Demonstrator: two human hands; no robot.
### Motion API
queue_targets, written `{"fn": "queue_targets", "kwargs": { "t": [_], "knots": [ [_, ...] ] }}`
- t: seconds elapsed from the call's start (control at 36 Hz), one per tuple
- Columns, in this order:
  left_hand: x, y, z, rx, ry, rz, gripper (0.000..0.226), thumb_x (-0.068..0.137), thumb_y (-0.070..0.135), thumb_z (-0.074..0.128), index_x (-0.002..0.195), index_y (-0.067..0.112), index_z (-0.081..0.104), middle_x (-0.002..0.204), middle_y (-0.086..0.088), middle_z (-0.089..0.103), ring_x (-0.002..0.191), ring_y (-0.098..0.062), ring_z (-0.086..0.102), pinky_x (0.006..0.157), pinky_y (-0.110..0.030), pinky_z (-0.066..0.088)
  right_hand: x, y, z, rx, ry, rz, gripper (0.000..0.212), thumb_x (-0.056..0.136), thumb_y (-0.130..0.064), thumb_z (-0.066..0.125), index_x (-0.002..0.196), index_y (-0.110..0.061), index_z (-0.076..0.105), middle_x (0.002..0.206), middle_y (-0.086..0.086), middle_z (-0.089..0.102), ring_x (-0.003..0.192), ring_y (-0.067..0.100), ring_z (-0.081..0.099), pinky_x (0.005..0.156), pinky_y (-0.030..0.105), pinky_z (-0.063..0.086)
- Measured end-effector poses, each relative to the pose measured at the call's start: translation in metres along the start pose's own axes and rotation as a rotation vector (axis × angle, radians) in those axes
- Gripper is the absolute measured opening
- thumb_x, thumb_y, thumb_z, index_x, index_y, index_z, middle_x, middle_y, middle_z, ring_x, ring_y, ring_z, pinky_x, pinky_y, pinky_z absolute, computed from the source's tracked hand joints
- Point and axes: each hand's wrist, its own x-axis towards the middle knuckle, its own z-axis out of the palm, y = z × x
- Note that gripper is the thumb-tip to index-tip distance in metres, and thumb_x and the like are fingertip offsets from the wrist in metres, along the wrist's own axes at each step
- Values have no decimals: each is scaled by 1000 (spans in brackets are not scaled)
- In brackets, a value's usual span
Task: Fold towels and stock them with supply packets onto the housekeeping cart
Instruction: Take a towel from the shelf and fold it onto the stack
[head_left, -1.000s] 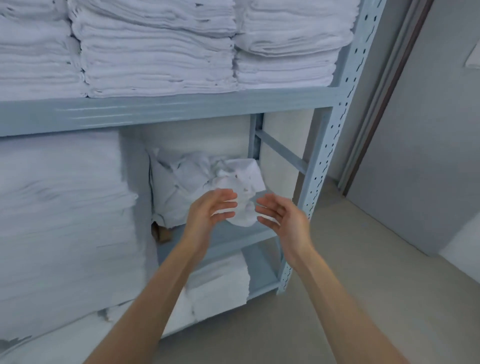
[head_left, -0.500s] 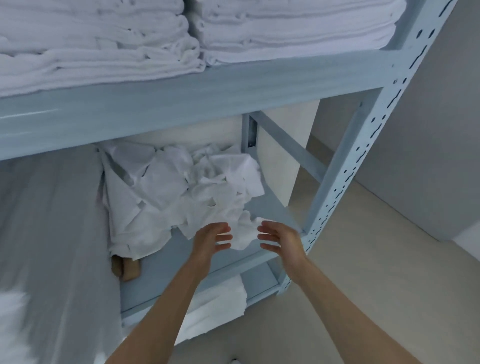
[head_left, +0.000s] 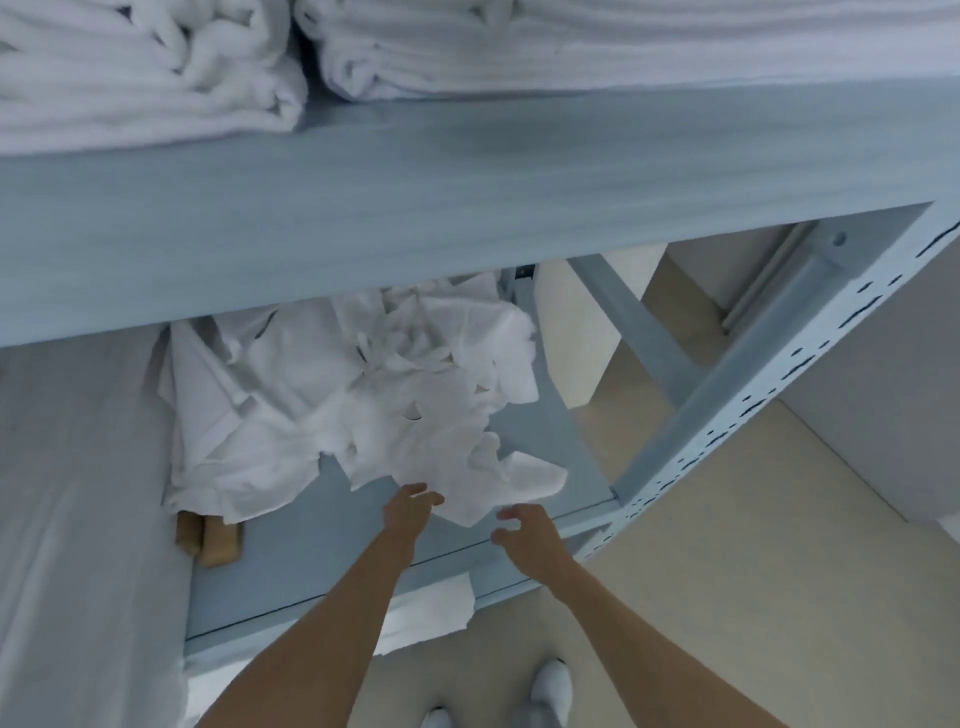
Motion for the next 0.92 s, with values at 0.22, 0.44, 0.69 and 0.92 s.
{"fn": "queue_targets", "kwargs": {
  "t": [0.22,0.44,0.69,0.92],
  "knots": [
    [6,-11,28,-325,56,-119,35,88,-10,64,123,-10,62,126,-23,62,99,-24,52,90,-32,42,21,5,-24,-233,-116,-76,42,93,-29,60,133,-20,51,148,0,34,118,15,51,94,24,39],
    [-3,19,31,-705,128,-128,19,86,-17,57,76,-2,58,78,-13,59,70,-23,55,73,-34,56,43,-5,-37,-261,-108,-134,53,92,-22,60,142,-17,42,152,2,28,110,22,58,88,26,44],
    [-51,63,15,-459,-170,132,45,72,-17,35,47,20,32,55,1,26,54,-15,24,44,-20,31,45,-22,-13,-37,10,-236,67,83,-15,71,142,-15,40,127,6,52,107,29,60,79,33,49],
    [-81,80,2,-317,-288,274,38,67,-18,39,48,15,40,54,1,36,53,-13,37,48,-19,36,31,-63,-9,535,44,-118,31,97,-1,56,125,-14,53,106,-2,61,94,12,61,82,24,50]
  ]
}}
